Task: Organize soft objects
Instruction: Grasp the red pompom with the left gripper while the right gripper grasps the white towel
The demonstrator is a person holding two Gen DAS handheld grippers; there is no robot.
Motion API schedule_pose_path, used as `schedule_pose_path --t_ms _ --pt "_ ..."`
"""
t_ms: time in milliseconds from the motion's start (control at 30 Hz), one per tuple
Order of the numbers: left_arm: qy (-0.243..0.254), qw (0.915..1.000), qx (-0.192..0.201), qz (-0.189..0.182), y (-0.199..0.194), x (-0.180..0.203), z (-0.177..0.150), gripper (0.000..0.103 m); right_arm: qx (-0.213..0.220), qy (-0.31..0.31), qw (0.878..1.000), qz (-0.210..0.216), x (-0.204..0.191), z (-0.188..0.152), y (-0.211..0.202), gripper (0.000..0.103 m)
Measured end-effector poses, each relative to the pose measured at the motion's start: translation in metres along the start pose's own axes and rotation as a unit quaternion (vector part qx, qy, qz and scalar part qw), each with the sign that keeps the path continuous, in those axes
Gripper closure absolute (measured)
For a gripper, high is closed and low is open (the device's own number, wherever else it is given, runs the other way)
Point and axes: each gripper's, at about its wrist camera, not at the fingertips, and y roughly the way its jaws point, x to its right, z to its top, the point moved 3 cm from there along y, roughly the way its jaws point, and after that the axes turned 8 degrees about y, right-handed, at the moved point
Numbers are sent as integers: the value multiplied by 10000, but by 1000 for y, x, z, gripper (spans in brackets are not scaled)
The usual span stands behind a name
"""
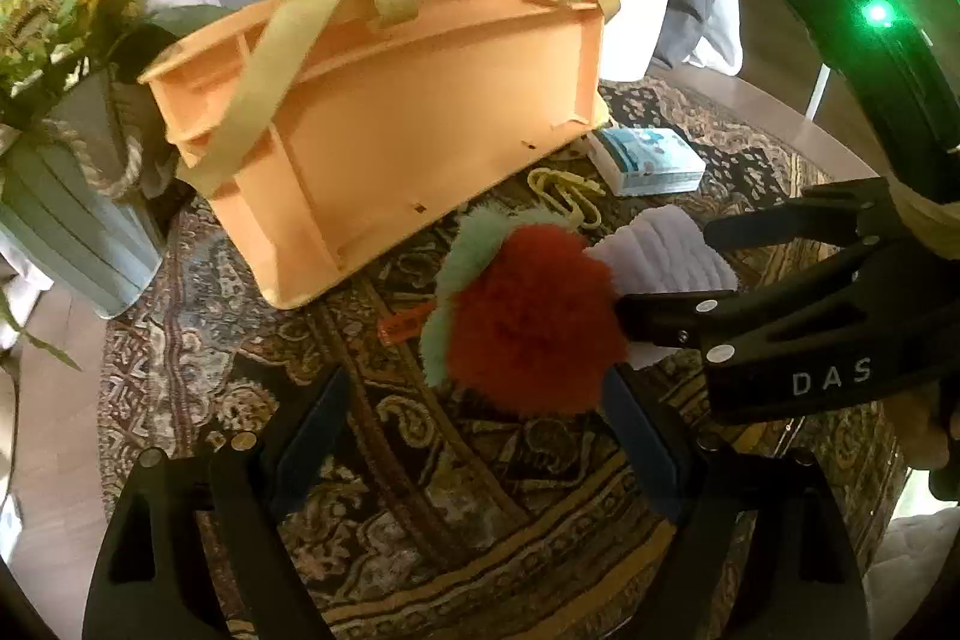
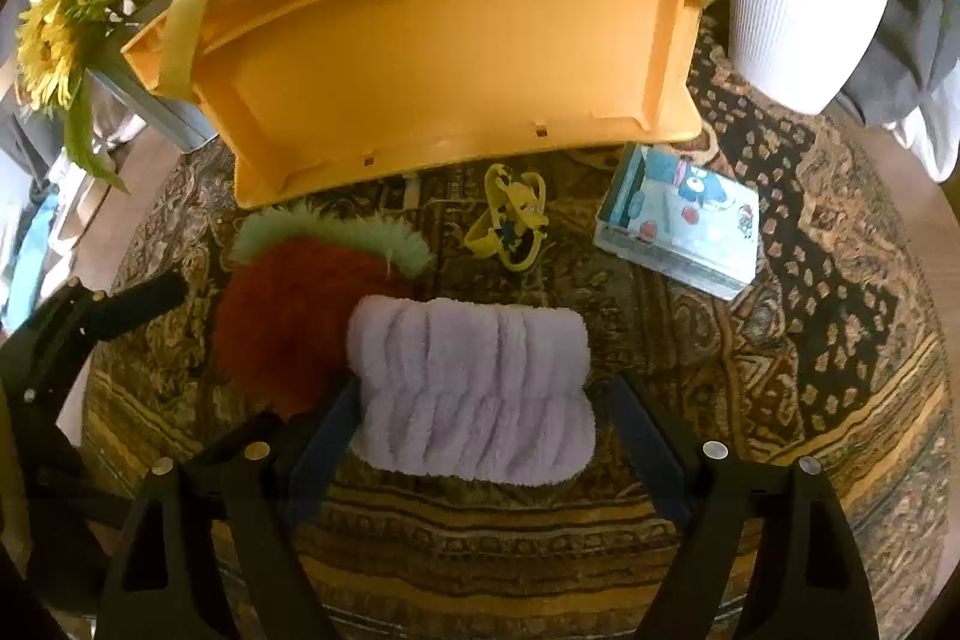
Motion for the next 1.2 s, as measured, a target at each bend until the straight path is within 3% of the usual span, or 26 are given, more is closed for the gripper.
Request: schedule_pose_path --t_ms 200,633,867,1000,1200 --pt "74 9999 -23 -112 9 2 2 17 -6 65 9998 169 1 0 4 31" --pt "124 9996 -36 -238 27 8 14 17 257 194 9992 254 8 4 -8 74" --pt "180 9993 -44 -317 38 15 18 17 620 84 9980 -109 12 6 -30 76" --pt "189 9993 -42 -305 47 17 21 18 529 159 9984 -115 20 8 -25 76" --pt "32 9994 -88 -323 60 15 29 42 493 253 9984 -100 27 8 -21 75"
